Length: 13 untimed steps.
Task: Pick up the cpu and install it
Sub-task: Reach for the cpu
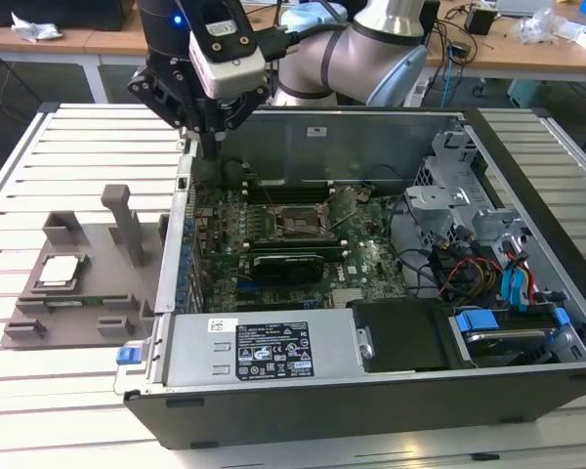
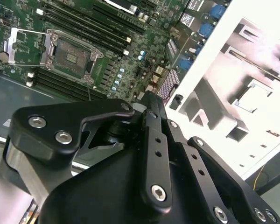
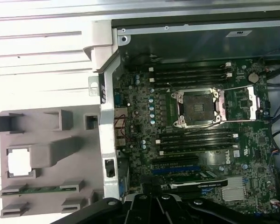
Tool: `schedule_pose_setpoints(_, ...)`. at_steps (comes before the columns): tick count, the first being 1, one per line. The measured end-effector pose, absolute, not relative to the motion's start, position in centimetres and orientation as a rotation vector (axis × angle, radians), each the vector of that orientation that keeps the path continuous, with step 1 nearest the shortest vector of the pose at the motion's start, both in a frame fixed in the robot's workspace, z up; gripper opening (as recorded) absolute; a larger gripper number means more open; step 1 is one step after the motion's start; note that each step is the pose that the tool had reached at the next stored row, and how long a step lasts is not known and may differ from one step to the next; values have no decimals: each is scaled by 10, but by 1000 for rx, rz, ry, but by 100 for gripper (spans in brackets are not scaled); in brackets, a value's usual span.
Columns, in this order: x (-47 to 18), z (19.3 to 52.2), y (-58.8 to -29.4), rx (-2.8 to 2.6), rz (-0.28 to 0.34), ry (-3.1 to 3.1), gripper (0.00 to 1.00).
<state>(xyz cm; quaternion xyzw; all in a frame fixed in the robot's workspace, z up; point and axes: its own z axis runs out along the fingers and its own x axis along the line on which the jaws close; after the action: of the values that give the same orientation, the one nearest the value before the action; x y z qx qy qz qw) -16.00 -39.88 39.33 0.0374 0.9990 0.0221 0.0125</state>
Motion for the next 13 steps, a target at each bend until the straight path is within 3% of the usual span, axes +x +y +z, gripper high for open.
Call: schedule_pose_setpoints(13, -171, 393, -399, 117, 69, 3114, 11)
